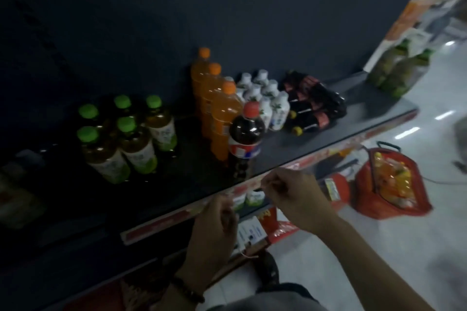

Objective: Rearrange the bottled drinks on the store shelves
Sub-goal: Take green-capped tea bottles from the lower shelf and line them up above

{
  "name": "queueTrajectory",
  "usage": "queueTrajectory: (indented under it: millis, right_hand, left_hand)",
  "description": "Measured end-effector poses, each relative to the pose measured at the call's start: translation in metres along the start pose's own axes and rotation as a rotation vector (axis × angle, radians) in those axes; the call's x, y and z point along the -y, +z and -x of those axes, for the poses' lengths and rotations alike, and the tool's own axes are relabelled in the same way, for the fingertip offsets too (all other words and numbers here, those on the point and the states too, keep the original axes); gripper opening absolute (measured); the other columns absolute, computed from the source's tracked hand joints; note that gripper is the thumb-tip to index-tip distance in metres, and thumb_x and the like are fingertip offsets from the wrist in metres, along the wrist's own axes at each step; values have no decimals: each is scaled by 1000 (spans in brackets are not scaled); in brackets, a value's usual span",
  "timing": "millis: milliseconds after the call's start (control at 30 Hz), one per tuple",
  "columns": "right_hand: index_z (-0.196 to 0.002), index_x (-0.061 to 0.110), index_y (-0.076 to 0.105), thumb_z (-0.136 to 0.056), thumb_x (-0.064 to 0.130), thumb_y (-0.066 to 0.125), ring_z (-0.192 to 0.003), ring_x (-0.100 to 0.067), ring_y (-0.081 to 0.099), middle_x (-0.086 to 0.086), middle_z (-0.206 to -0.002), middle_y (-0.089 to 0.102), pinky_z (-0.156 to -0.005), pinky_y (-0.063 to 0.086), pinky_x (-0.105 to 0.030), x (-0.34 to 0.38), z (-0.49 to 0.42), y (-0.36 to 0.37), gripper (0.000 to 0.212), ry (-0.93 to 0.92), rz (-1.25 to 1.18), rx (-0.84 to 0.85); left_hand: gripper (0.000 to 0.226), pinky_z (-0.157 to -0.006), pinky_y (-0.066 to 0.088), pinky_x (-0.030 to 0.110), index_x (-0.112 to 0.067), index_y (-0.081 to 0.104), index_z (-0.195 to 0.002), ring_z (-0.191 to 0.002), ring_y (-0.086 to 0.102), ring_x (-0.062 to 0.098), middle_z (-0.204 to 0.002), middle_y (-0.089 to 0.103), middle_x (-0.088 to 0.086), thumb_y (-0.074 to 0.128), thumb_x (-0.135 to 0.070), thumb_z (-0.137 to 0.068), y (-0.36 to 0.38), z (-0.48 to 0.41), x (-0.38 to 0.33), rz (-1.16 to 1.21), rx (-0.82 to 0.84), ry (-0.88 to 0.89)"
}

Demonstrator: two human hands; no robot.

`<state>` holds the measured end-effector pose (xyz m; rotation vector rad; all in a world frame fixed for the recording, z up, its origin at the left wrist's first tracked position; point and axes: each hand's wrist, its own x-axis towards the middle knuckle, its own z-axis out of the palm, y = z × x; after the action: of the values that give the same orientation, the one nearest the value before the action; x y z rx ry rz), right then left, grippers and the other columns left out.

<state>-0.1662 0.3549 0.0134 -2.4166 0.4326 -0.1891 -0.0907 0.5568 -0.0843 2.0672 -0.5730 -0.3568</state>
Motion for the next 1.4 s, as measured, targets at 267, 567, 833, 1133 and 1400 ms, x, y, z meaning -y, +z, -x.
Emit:
queueTrajectory:
  millis: [267, 567, 833, 1133, 1400]
  right_hand:
    - [-99, 26, 71, -99, 29, 63, -88, -15, 70, 6, -98, 74, -83, 63, -43, -182, -1, -25, 9, 315, 154, 296]
    - [-134, 21, 66, -104, 34, 61, -119, -23, 66, -2, -136, 67, -88, 50, -28, -335, -38, -92, 34, 333, 146, 461]
    - [-130, 20, 69, -102, 37, 62, -114, -28, 69, -7, -134, 69, -93, 59, -39, -422, -75, -114, 34, 422, 230, 373]
    - [-137, 13, 61, -102, 26, 66, -121, -28, 66, -8, -137, 67, -94, 53, -32, -564, -129, -83, 38, 449, 173, 310]
    - [-145, 14, 45, -102, 30, 64, -125, -39, 55, -20, -143, 46, -100, 58, -52, -698, -201, -39, 49, 277, 291, 283]
  left_hand:
    - [9, -85, 58, 33, -37, 59, -105, -98, 65, 5, -111, 66, -12, 61, -44, -99, 128, -37, -45, -256, 530, -39]
    - [15, -93, 57, 38, -25, 63, -104, -104, 67, 17, -109, 70, -4, 66, -39, -99, 266, -106, -103, -322, 524, -271]
    - [21, -85, 56, 28, -24, 64, -120, -104, 66, 14, -120, 64, -4, 66, -32, -101, 363, -164, -85, -239, 516, -244]
    - [43, -101, 59, 47, -33, 52, -137, -122, 66, 26, -136, 63, -1, 61, -44, -97, 489, -211, -46, -313, 533, -304]
    - [70, -127, 27, 53, -26, 32, -161, -159, 20, 35, -174, 18, 4, 62, -40, -100, 617, -271, 10, -472, 351, -307]
